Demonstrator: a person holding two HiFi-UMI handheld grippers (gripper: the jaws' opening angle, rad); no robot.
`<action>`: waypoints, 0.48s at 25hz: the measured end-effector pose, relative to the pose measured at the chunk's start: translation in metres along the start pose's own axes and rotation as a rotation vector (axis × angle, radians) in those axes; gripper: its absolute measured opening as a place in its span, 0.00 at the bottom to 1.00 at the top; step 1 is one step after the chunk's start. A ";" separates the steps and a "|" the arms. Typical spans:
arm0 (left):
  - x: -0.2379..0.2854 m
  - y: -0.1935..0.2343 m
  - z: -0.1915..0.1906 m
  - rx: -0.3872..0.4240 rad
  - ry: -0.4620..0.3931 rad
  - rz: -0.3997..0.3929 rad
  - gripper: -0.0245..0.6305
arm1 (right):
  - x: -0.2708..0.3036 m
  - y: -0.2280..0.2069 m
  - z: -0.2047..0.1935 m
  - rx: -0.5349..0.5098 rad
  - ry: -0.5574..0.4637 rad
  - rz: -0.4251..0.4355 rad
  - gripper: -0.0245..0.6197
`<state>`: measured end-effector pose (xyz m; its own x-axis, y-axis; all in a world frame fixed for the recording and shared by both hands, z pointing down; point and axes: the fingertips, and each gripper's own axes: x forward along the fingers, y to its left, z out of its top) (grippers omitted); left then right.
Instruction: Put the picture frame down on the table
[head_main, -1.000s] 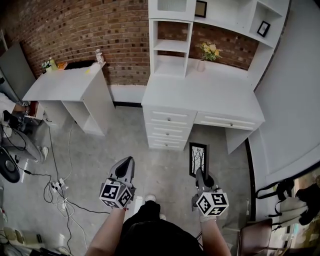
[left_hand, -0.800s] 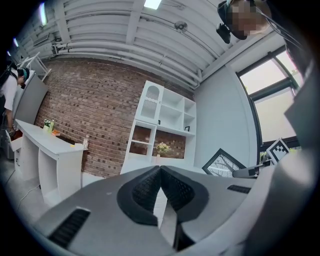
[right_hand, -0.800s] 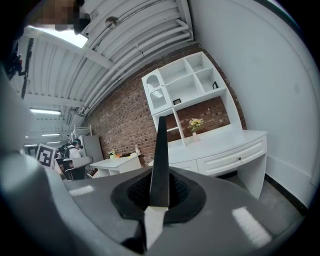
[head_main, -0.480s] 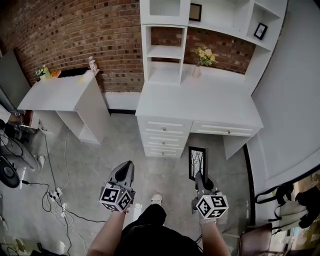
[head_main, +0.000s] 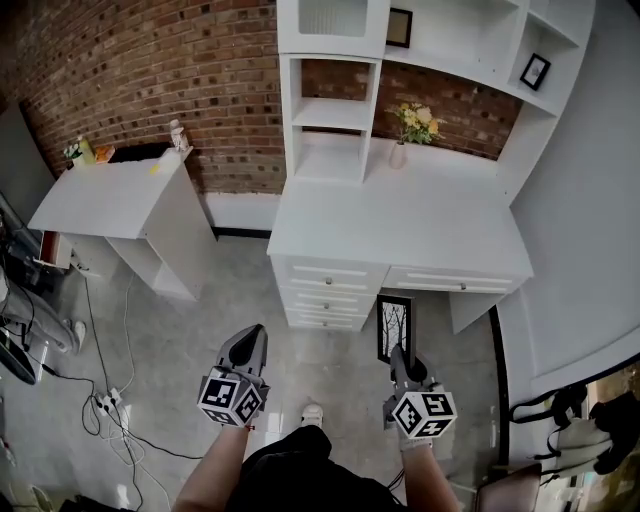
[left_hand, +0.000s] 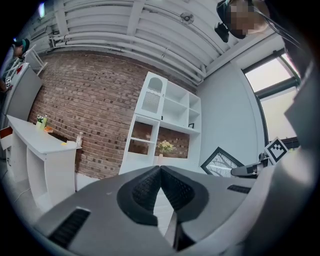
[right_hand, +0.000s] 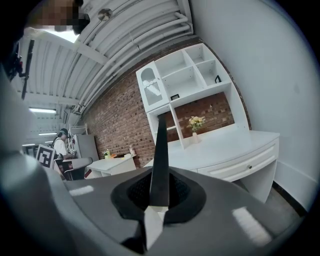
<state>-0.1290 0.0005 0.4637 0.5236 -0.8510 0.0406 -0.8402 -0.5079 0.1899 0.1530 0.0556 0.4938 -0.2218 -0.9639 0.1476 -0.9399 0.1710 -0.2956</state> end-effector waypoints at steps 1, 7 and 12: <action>0.006 0.004 0.000 -0.001 0.004 0.001 0.04 | 0.006 -0.001 0.001 0.001 0.003 0.000 0.07; 0.050 0.018 0.004 -0.002 0.013 -0.024 0.04 | 0.040 -0.015 0.007 0.008 0.015 -0.023 0.07; 0.084 0.032 0.007 -0.005 0.015 -0.041 0.04 | 0.068 -0.024 0.015 0.011 0.010 -0.041 0.07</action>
<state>-0.1127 -0.0883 0.4659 0.5596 -0.8274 0.0473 -0.8173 -0.5416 0.1968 0.1647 -0.0177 0.4967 -0.1861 -0.9679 0.1690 -0.9452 0.1294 -0.2999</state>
